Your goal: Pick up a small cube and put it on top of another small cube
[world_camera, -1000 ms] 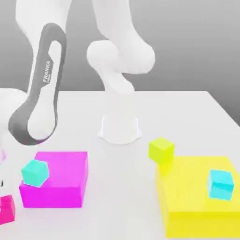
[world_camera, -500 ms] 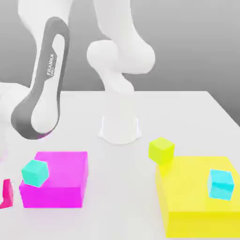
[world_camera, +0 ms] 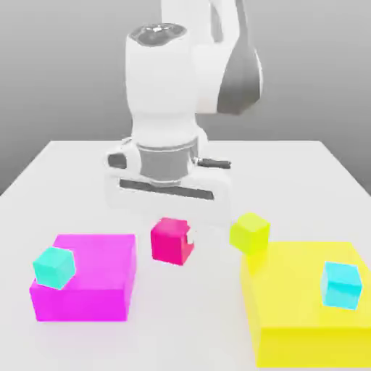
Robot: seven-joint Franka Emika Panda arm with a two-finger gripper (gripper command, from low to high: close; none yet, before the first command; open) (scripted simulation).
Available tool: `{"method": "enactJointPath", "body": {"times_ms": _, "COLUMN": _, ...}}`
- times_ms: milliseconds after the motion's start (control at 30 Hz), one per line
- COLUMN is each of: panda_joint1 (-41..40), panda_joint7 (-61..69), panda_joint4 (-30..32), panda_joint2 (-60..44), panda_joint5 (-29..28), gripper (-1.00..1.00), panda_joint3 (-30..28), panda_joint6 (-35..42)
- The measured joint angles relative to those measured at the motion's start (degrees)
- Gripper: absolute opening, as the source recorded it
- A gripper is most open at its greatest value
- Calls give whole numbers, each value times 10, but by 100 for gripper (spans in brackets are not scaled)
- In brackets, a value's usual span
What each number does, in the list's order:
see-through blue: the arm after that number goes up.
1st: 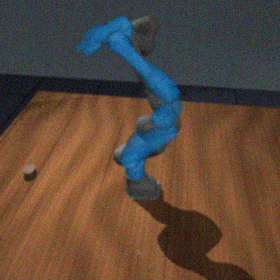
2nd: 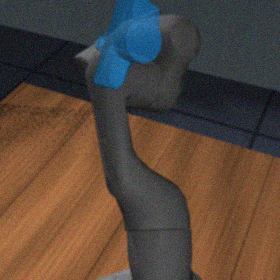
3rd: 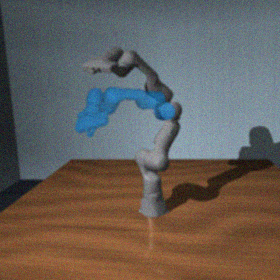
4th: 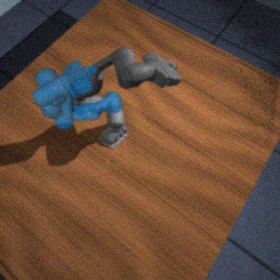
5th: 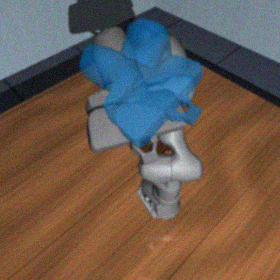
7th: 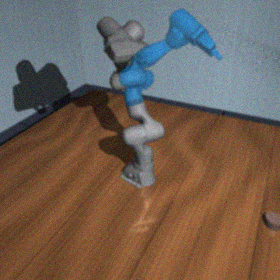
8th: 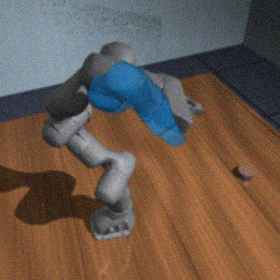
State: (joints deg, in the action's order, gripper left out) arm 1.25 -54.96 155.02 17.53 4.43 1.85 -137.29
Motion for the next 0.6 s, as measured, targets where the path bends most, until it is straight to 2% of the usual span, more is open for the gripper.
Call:
{"method": "enactJointPath", "body": {"times_ms": 300, "panda_joint1": 137, "panda_joint7": 121, "panda_joint4": 112, "panda_joint2": 182, "panda_joint5": 24, "gripper": -100, "panda_joint3": 60, "panda_joint6": 68}}
{"method": "enactJointPath", "body": {"times_ms": 500, "panda_joint1": 146, "panda_joint7": 134, "panda_joint4": 156, "panda_joint2": 104, "panda_joint5": 34, "gripper": -100, "panda_joint3": 79, "panda_joint6": -55}}
{"method": "enactJointPath", "body": {"times_ms": 533, "panda_joint1": 146, "panda_joint7": 134, "panda_joint4": 160, "panda_joint2": 95, "panda_joint5": 34, "gripper": 100, "panda_joint3": 80, "panda_joint6": -68}}
{"method": "enactJointPath", "body": {"times_ms": 600, "panda_joint1": 146, "panda_joint7": 134, "panda_joint4": 160, "panda_joint2": 95, "panda_joint5": 34, "gripper": 100, "panda_joint3": 80, "panda_joint6": -68}}
